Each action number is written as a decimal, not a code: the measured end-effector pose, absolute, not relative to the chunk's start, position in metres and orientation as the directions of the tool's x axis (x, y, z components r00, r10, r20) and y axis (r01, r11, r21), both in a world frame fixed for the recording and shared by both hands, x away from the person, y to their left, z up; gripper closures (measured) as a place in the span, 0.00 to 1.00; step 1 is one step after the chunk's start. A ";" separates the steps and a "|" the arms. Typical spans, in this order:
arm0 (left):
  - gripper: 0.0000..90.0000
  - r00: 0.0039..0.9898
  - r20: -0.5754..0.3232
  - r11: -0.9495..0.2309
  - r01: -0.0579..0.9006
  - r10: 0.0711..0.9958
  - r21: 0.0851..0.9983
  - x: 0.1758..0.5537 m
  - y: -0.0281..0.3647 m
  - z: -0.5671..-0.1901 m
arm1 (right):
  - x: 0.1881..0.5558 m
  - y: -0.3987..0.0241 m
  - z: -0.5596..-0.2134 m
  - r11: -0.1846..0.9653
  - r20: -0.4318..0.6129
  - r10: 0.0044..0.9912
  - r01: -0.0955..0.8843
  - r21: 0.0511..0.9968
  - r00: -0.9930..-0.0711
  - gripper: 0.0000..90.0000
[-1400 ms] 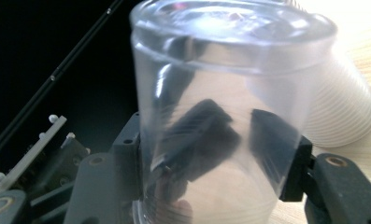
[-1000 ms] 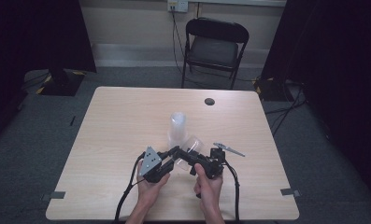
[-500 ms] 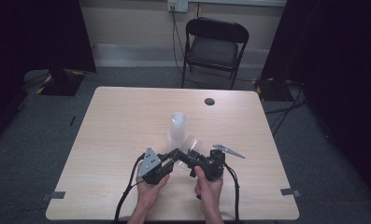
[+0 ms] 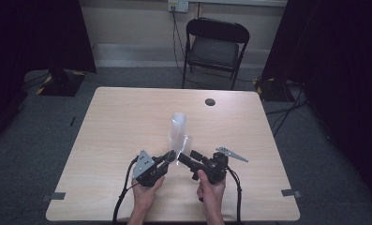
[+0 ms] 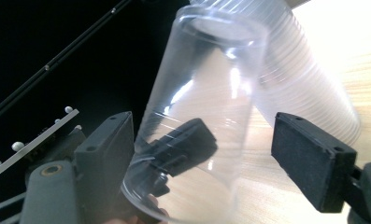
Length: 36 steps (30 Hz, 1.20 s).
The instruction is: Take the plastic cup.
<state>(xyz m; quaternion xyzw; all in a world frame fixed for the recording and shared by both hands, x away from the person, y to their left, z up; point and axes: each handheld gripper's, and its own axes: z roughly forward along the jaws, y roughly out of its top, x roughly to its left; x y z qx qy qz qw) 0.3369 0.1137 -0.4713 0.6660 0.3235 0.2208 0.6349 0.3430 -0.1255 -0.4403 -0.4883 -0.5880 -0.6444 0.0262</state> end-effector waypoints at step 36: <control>0.95 0.752 -0.089 -0.110 0.210 0.653 0.971 0.340 0.137 -0.463 | 0.332 -0.133 -0.445 -0.034 0.333 0.685 0.428 0.903 -0.648 0.23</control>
